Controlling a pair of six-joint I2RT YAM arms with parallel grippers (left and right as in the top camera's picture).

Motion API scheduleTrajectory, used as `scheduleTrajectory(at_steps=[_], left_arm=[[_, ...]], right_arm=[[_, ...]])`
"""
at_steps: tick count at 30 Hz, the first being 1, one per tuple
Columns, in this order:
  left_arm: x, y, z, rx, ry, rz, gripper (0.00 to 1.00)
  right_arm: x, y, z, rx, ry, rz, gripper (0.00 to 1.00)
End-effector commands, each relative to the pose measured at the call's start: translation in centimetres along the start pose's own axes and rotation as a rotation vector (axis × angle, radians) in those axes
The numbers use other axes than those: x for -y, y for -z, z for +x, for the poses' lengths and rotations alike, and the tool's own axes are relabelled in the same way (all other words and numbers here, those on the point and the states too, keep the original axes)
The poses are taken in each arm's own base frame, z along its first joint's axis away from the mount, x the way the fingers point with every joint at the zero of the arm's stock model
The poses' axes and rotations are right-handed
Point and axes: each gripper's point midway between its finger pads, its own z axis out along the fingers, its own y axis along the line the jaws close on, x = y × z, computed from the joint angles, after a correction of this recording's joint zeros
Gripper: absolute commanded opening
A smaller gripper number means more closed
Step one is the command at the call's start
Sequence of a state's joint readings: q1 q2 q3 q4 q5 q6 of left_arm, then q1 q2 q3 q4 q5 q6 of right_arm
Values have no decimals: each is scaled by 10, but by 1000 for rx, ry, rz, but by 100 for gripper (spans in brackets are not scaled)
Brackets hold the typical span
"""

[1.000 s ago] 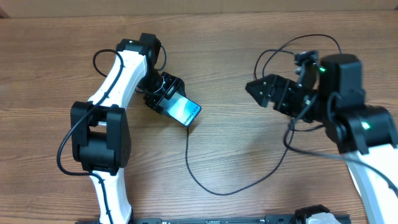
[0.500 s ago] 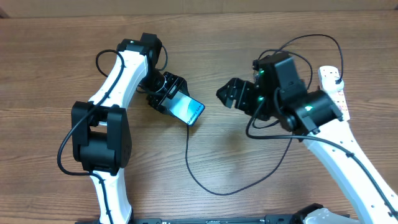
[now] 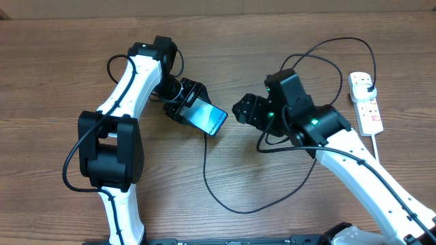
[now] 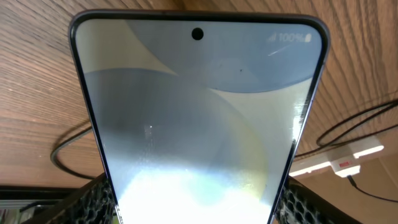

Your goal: Plug charger to phone and switch on socket

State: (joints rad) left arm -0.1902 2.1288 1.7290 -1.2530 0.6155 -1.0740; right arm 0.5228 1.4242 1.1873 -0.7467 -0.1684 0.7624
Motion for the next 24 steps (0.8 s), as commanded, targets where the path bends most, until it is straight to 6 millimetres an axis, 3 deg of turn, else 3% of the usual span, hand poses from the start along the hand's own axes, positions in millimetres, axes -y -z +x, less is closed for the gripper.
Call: scheduleTrajectory(at_steps=[1,10,22,24], left_arm=[[13,6,14,-43,-2,45,55],[15,7,19,-72,8,60,56],[17,7,23,-96,16,71,56],[17,7,23,-97,15,70,56]], right_arm=[[-4,-11,7,-13,-2,4,75],[-2,-38,16,-57,-14,33,67],[-20,-57,27,-68,8,-4,66],[-21,-59,26,-65,5,-7,61]])
